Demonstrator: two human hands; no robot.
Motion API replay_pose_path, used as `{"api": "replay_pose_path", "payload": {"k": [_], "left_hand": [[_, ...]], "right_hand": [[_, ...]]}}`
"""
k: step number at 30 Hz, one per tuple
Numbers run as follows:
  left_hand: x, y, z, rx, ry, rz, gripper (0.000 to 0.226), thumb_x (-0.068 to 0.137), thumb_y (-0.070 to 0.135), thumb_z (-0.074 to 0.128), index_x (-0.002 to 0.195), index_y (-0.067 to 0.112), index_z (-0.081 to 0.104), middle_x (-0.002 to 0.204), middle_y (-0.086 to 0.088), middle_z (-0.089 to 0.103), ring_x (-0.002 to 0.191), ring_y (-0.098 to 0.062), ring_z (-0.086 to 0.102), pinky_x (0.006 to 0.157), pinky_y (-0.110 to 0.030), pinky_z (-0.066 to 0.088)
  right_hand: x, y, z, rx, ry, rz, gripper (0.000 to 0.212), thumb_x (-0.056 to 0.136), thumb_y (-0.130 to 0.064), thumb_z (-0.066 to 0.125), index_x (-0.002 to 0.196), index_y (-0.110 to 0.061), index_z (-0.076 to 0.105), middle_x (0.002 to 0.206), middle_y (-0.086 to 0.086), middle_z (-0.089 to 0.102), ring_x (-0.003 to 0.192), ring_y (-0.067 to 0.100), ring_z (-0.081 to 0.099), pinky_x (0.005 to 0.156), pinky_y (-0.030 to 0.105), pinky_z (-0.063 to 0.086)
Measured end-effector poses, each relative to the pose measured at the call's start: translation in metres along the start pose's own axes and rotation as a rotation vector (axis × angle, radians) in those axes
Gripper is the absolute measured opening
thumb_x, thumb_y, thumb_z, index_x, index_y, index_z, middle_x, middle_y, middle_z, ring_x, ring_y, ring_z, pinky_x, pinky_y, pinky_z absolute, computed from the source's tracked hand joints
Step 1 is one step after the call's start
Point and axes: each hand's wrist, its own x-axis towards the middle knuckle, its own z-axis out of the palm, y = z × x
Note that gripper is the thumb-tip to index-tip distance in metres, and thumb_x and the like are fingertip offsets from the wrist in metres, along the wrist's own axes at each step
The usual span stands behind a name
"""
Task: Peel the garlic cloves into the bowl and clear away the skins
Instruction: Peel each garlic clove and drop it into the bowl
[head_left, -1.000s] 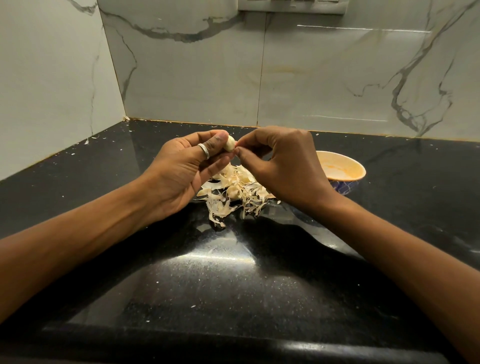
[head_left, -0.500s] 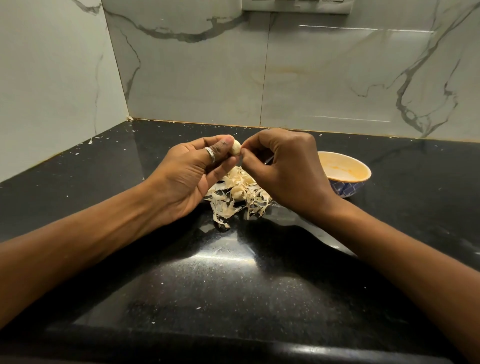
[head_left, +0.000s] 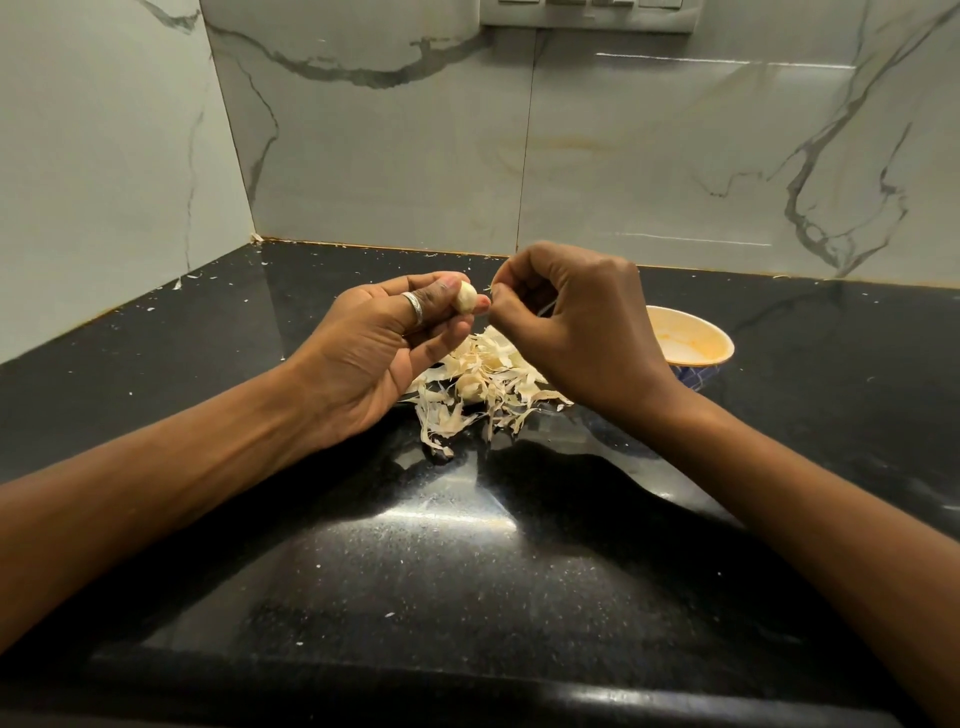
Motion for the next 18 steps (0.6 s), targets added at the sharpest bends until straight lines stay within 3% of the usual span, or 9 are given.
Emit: {"api": "replay_pose_path", "payload": {"k": [6, 9, 13, 18], "left_hand": [[-0.0003, 0.0008, 0.0000, -0.008, -0.015, -0.006, 0.034, 0.085, 0.012, 0.065, 0.115, -0.004, 0.065, 0.084, -0.012, 0.074, 0.072, -0.011, 0.071, 0.070, -0.018, 0.060], [0.0009, -0.0007, -0.0004, -0.017, -0.010, -0.008, 0.028, 0.089, 0.009, 0.063, 0.113, -0.005, 0.065, 0.084, -0.012, 0.074, 0.071, -0.011, 0.070, 0.068, -0.018, 0.060], [0.0024, -0.0013, -0.0011, -0.029, 0.005, -0.011, 0.025, 0.090, 0.006, 0.064, 0.112, -0.007, 0.064, 0.084, -0.012, 0.072, 0.071, -0.011, 0.070, 0.068, -0.017, 0.059], [0.0022, -0.0014, -0.0016, -0.049, 0.008, -0.017, 0.033, 0.076, 0.010, 0.068, 0.105, -0.005, 0.066, 0.082, -0.011, 0.073, 0.074, -0.012, 0.072, 0.068, -0.017, 0.059]], "right_hand": [[-0.0016, -0.0014, 0.0005, -0.020, -0.024, -0.066, 0.012, 0.090, -0.020, 0.070, 0.089, -0.009, 0.075, 0.077, -0.001, 0.071, 0.066, 0.011, 0.065, 0.065, 0.029, 0.054], [-0.0024, -0.0012, 0.0015, -0.036, -0.044, -0.117, 0.016, 0.090, -0.023, 0.071, 0.093, -0.008, 0.077, 0.081, 0.000, 0.072, 0.068, 0.009, 0.065, 0.067, 0.027, 0.055], [-0.0028, -0.0010, 0.0025, -0.039, -0.026, -0.129, 0.017, 0.089, -0.023, 0.071, 0.092, -0.009, 0.080, 0.081, 0.001, 0.074, 0.068, 0.009, 0.066, 0.067, 0.028, 0.056], [-0.0035, -0.0003, 0.0050, -0.022, -0.024, -0.121, 0.016, 0.088, -0.020, 0.071, 0.088, -0.008, 0.081, 0.078, 0.003, 0.074, 0.066, 0.013, 0.066, 0.064, 0.032, 0.055]]}}
